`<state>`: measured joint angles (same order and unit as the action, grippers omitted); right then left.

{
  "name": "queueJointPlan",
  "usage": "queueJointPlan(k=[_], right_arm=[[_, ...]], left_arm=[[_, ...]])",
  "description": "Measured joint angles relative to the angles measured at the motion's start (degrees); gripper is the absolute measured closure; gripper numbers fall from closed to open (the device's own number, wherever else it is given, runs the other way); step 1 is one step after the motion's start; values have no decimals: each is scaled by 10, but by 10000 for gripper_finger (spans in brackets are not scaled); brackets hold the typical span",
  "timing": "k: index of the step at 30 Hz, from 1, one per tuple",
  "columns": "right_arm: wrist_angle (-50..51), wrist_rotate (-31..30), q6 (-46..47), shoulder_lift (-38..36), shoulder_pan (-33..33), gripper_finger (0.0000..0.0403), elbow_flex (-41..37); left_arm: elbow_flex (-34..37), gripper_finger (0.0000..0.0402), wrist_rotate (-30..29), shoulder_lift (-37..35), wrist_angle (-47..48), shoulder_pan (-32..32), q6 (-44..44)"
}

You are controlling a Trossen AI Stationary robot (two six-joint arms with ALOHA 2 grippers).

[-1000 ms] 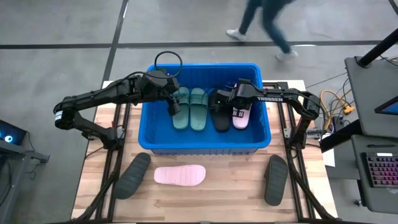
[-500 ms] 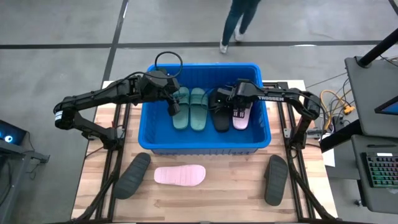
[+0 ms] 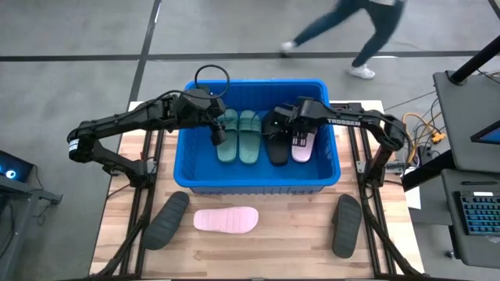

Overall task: Pick and place slides into bin
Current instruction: Put the right pink slide into the bin, then put the pink slide into the bin

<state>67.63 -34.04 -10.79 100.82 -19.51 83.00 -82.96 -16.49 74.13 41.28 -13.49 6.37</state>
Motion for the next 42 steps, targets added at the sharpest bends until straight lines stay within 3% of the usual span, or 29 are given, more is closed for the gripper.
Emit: queueJointPlan(k=[16, 24, 34, 36, 42], right_arm=[[82, 50, 103, -20, 82, 170, 29], [175, 57, 338, -43, 142, 176, 69], [182, 51, 529, -71, 254, 184, 250], [185, 41, 554, -71, 284, 184, 284], [221, 25, 622, -71, 393, 184, 323]], left_arm=[[30, 217, 10, 0, -3, 0, 7], [30, 217, 49, -2, -11, 0, 28], [36, 217, 94, -2, -57, 4, 90], [36, 217, 81, -8, -43, 17, 90], [28, 217, -48, -28, -30, 123, 71]])
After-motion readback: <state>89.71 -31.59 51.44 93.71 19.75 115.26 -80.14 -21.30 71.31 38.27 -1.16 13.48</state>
